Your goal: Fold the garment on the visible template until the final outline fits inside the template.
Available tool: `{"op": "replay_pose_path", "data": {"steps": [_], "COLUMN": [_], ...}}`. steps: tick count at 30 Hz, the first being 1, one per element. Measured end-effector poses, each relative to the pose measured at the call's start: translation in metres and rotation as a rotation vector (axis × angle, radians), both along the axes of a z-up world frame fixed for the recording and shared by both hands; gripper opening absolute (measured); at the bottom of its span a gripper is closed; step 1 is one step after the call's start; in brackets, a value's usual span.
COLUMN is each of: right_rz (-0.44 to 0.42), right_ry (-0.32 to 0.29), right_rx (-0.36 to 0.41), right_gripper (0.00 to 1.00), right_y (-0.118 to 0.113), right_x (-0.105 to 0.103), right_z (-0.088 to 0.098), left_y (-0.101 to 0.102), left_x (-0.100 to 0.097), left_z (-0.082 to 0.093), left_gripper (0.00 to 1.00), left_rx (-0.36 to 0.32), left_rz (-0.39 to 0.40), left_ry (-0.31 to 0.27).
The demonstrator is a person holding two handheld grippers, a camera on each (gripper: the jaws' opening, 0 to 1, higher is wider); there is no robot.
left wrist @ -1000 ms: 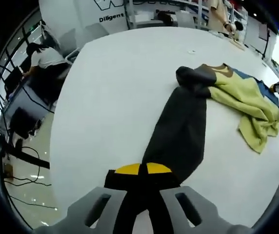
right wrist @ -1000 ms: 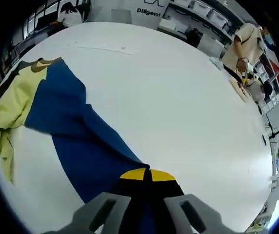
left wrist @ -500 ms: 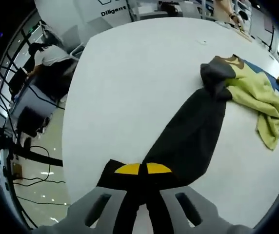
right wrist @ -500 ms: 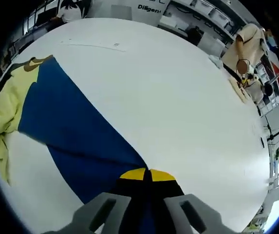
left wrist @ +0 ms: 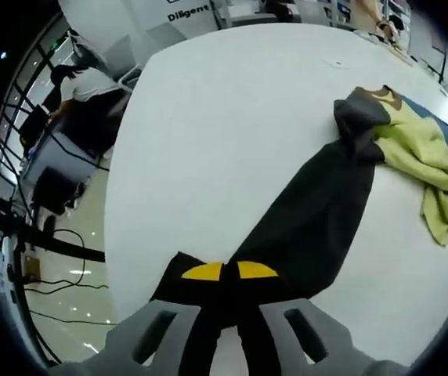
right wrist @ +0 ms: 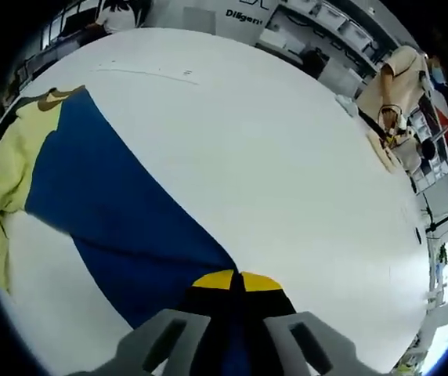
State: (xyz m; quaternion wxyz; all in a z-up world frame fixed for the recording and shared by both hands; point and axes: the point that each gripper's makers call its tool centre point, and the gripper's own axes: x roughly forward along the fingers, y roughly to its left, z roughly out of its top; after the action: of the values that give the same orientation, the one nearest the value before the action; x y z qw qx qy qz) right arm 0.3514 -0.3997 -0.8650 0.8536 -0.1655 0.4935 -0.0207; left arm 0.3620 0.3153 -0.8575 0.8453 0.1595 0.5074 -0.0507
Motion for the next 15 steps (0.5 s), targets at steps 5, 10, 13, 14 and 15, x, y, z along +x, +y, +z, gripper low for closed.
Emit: {"op": "replay_pose_path", "data": {"steps": [5, 10, 13, 14, 15], "right_rz": [-0.059, -0.050, -0.020, 0.003, 0.022], "right_ry": [-0.096, -0.186, -0.211, -0.224, -0.237], "right_rx": [0.123, 0.277, 0.299, 0.322, 0.333], "right_gripper": [0.16, 0.38, 0.48, 0.53, 0.58], "right_y": [0.016, 0.048, 0.061, 0.071, 0.077], "right_x": [0.004, 0.005, 0.003, 0.002, 0.002], "right_z": [0.007, 0.015, 0.019, 0.021, 0.023], "left_y": [-0.006, -0.029, -0.047, -0.050, -0.053], "left_x": [-0.002, -0.009, -0.006, -0.007, -0.010], "left_z": [0.008, 0.013, 0.019, 0.020, 0.021], "left_gripper": [0.32, 0.38, 0.48, 0.51, 0.54], "left_rx": [-0.026, -0.058, -0.132, -0.136, -0.137], "left_rz": [0.010, -0.060, -0.063, -0.072, -0.079], "left_ry": [-0.039, -0.068, -0.139, -0.143, -0.140]}}
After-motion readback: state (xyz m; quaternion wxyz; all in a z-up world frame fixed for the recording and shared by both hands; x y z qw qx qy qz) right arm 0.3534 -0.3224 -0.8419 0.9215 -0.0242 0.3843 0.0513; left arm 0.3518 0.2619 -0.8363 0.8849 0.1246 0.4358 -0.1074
